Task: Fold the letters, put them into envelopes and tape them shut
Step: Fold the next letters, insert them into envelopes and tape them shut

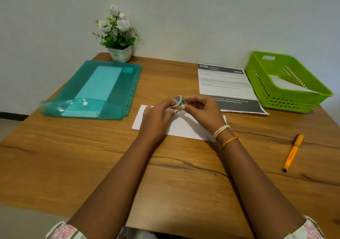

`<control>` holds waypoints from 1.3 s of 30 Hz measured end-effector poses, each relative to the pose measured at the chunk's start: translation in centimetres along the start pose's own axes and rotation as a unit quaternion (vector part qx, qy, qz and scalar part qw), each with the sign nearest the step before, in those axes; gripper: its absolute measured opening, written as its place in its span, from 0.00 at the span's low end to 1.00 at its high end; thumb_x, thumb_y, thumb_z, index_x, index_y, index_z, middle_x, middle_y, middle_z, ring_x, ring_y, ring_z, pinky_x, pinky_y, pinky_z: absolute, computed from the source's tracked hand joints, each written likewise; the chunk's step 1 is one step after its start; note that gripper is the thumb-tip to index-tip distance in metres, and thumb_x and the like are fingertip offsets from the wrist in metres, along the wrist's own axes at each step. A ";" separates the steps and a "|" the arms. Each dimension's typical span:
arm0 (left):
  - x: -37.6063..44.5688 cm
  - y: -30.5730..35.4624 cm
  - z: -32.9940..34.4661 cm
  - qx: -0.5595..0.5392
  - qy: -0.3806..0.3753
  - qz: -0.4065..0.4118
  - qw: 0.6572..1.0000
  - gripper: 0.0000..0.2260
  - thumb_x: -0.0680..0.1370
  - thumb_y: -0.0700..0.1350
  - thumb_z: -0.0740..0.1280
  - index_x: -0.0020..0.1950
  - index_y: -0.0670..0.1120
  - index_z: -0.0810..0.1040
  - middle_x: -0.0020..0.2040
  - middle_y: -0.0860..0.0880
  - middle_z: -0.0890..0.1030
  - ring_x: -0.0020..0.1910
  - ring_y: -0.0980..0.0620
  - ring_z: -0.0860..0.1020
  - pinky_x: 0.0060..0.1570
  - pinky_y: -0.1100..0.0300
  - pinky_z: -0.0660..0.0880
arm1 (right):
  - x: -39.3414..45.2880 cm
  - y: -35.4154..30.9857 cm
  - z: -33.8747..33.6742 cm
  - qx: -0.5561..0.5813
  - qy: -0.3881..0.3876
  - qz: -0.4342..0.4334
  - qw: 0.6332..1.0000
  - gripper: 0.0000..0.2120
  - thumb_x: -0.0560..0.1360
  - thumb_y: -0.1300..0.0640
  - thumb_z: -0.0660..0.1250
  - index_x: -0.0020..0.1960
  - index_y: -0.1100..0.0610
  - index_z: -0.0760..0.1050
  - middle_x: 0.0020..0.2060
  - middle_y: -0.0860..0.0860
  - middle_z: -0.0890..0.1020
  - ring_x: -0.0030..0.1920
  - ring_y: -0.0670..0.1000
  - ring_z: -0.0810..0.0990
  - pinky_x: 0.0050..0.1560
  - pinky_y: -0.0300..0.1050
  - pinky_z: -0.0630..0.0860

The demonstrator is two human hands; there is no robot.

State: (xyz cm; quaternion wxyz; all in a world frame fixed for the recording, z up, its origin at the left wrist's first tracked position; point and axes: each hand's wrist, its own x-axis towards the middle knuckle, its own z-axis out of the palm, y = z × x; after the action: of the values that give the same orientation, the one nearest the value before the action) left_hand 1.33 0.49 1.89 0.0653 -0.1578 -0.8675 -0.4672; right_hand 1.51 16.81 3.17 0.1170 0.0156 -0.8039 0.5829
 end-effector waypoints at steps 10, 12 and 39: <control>0.0 -0.2 -0.1 0.020 -0.004 -0.013 1.000 0.05 0.79 0.48 0.63 0.52 0.59 0.74 0.55 0.52 0.80 0.61 0.42 0.73 0.65 0.39 0.66 | 0.0 0.0 -0.8 0.110 -0.026 0.073 0.991 0.03 0.71 0.64 0.73 0.42 0.57 0.82 0.32 0.50 0.84 0.35 0.45 0.82 0.42 0.38 0.79; 0.0 -0.1 0.0 0.030 -0.008 -0.013 0.999 0.05 0.80 0.48 0.62 0.53 0.59 0.74 0.56 0.52 0.81 0.62 0.42 0.72 0.68 0.40 0.63 | 0.0 0.0 -0.9 0.107 -0.021 0.075 0.991 0.03 0.72 0.65 0.71 0.41 0.58 0.81 0.31 0.50 0.84 0.33 0.43 0.81 0.40 0.36 0.79; 5.5 0.7 2.3 0.256 0.034 -0.015 0.966 0.09 0.78 0.48 0.65 0.59 0.53 0.75 0.55 0.50 0.79 0.57 0.50 0.76 0.71 0.35 0.48 | 0.4 0.3 -7.8 0.026 0.053 0.185 0.981 0.05 0.70 0.68 0.73 0.45 0.63 0.82 0.38 0.54 0.83 0.36 0.47 0.83 0.32 0.34 0.78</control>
State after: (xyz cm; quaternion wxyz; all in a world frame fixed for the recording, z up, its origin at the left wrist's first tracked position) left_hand -3.52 3.93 2.56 0.1256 -0.1066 -0.9579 -0.2351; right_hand 2.36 24.34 5.25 0.0485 -0.1615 -0.7702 0.6151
